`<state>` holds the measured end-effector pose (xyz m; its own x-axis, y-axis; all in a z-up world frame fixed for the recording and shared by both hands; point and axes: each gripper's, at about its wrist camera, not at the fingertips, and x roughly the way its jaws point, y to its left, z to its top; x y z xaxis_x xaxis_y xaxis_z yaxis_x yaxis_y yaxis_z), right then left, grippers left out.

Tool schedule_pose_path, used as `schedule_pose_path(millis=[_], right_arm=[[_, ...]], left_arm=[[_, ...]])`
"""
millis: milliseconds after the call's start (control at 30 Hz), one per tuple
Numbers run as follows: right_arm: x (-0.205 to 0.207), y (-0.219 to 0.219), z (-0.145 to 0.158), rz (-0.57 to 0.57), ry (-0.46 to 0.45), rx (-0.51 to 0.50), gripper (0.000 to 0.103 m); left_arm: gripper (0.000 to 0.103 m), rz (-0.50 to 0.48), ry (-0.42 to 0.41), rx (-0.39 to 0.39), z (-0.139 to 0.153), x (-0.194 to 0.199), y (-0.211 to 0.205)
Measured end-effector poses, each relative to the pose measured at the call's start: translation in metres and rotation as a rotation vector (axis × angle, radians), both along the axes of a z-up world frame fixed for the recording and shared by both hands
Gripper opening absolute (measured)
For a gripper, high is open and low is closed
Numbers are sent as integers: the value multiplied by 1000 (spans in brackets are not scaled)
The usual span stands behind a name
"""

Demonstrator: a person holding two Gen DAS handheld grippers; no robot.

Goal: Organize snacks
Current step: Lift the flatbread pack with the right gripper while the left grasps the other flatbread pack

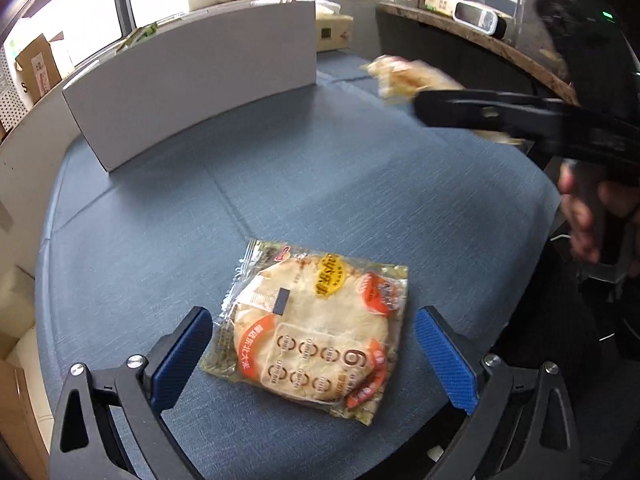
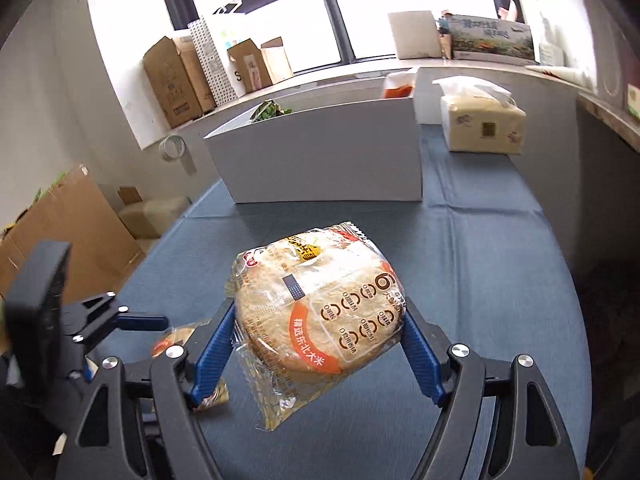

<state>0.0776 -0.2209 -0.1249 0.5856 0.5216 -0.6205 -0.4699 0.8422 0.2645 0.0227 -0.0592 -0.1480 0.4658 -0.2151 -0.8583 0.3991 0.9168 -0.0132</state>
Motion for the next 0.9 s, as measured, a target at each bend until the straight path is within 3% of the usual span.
schedule_pose_path(millis=[200, 267, 300, 467, 733, 900], right_arm=[[-6, -13, 2, -22, 1, 11, 81], [-6, -14, 2, -26, -2, 12, 81], [-6, -13, 2, -24, -5, 8, 81], [-11, -8, 2, -11, -16, 0, 81], [-8, 0, 14, -14, -47, 3, 81], [3, 7, 40, -26, -109, 8, 81]], left_arm=[[103, -23, 14, -54, -6, 8, 7], [97, -23, -10, -40, -6, 5, 8], [85, -8, -21, -23, -4, 4, 9], [80, 93, -38, -93, 10, 5, 28], [80, 229, -217, -167, 82, 11, 51], [80, 245, -320, -242, 125, 27, 67]])
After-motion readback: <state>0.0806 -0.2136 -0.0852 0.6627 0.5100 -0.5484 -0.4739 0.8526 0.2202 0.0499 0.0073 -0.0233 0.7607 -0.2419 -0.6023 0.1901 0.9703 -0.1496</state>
